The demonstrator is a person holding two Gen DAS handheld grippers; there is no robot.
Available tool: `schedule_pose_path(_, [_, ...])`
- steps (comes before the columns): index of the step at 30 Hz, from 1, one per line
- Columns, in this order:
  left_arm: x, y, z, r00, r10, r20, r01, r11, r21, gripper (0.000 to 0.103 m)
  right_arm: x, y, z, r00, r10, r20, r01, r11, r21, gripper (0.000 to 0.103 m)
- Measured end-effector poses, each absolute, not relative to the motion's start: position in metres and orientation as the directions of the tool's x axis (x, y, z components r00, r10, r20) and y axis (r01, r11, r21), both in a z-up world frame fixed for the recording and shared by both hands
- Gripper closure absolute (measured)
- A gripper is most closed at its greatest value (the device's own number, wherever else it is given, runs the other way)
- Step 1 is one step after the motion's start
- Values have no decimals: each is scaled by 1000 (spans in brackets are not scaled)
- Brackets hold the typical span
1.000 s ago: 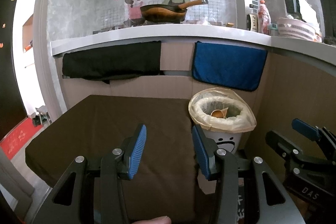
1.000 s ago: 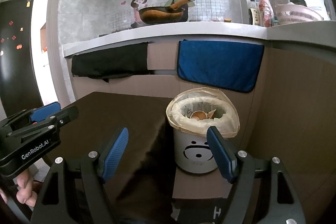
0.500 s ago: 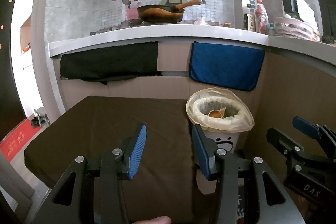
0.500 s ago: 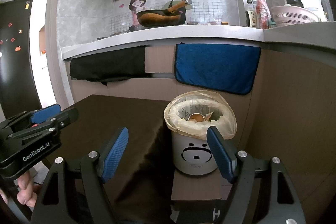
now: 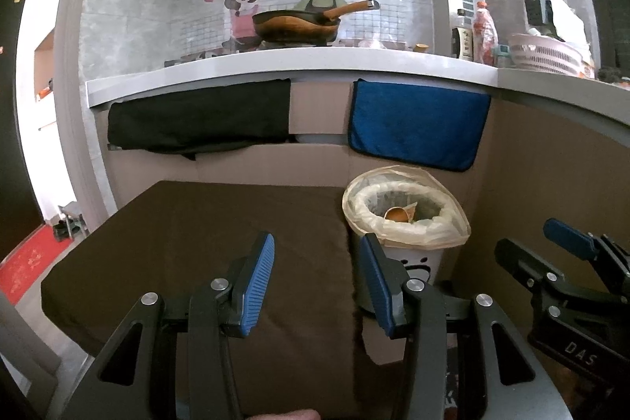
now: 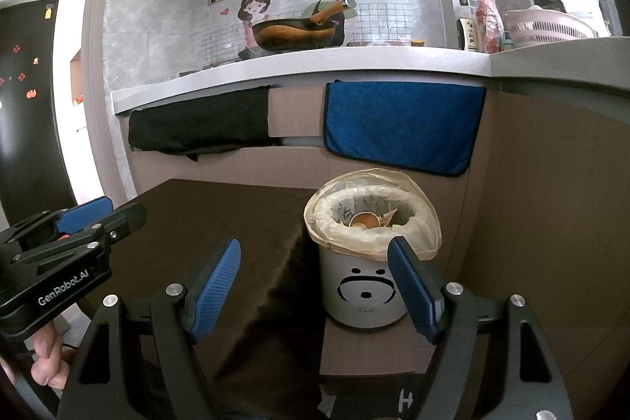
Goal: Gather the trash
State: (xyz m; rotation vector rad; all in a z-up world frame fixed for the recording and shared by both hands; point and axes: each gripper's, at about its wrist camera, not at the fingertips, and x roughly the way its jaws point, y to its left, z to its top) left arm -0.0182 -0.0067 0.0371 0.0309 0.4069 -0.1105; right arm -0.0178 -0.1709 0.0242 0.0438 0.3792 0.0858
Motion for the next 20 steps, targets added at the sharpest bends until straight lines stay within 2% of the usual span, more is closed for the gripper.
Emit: schedule_pose_path(20, [-14,-4,33,900,-111,-422,126,992,6,56,-18,-177,25,925,83,-371,-65,996,60,28])
